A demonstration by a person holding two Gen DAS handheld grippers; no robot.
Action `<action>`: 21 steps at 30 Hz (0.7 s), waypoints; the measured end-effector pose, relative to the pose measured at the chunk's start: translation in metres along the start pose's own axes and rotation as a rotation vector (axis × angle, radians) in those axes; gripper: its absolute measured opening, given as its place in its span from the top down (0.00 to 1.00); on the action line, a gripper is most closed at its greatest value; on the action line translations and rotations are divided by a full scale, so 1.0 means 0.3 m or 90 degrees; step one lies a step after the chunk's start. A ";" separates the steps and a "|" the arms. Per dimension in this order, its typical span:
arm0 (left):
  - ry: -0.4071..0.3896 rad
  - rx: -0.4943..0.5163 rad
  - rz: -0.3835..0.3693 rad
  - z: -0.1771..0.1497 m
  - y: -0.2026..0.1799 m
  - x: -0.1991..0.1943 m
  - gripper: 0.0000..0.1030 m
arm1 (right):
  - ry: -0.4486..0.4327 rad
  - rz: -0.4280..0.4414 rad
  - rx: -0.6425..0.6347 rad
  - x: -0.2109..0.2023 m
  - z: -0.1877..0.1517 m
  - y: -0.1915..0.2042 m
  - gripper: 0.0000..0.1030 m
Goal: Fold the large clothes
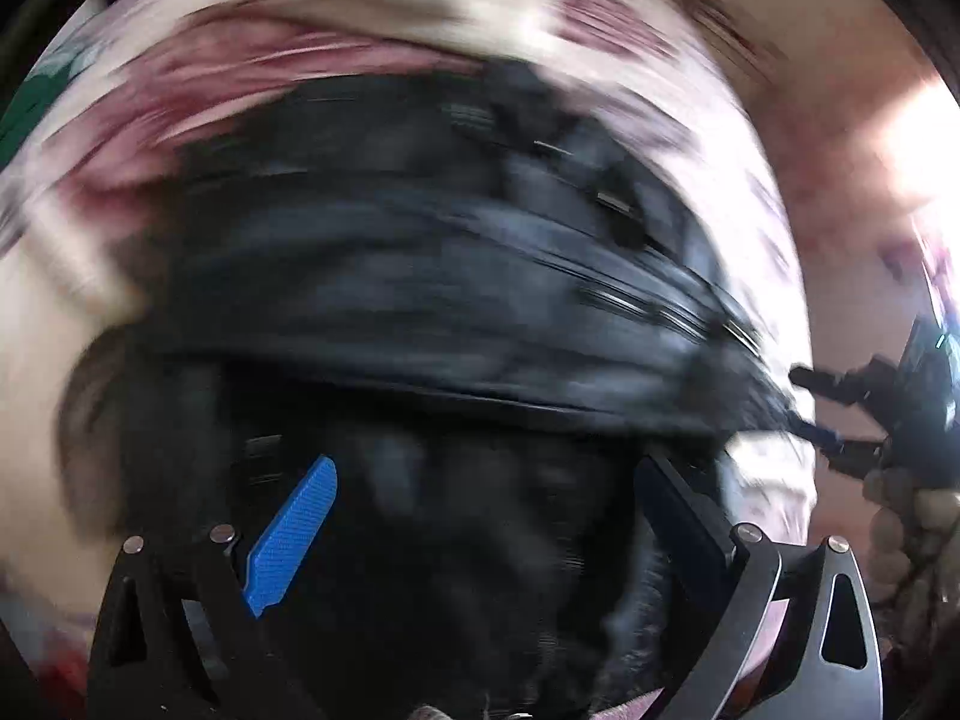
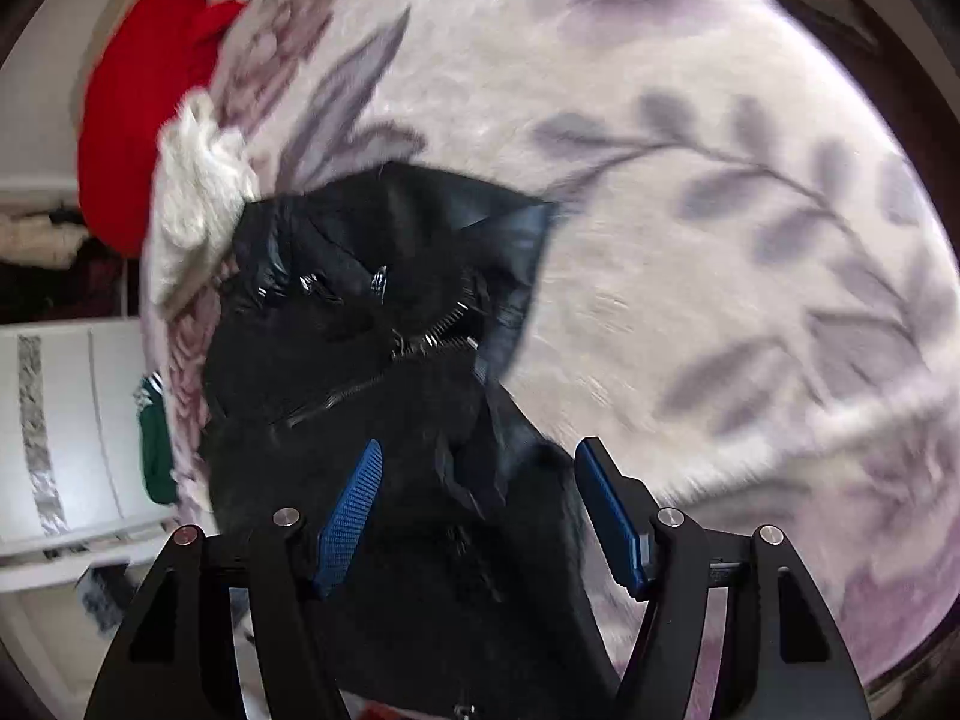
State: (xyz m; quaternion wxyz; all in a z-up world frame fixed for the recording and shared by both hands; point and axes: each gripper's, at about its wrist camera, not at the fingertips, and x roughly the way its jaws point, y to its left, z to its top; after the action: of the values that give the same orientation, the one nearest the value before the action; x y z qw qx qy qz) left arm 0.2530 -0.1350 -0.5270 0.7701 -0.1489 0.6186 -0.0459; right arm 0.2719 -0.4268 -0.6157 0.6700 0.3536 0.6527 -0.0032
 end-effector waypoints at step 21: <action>-0.136 -0.484 -0.190 -0.041 0.573 0.070 0.68 | -0.089 -0.102 -0.140 -0.109 -0.012 0.425 0.63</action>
State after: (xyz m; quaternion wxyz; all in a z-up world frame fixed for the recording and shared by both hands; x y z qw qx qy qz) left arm 0.2264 0.0211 -0.5982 0.7049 -0.5144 0.4799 0.0903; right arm 0.3234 -0.3445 -0.5267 0.7459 0.2239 0.6272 -0.0097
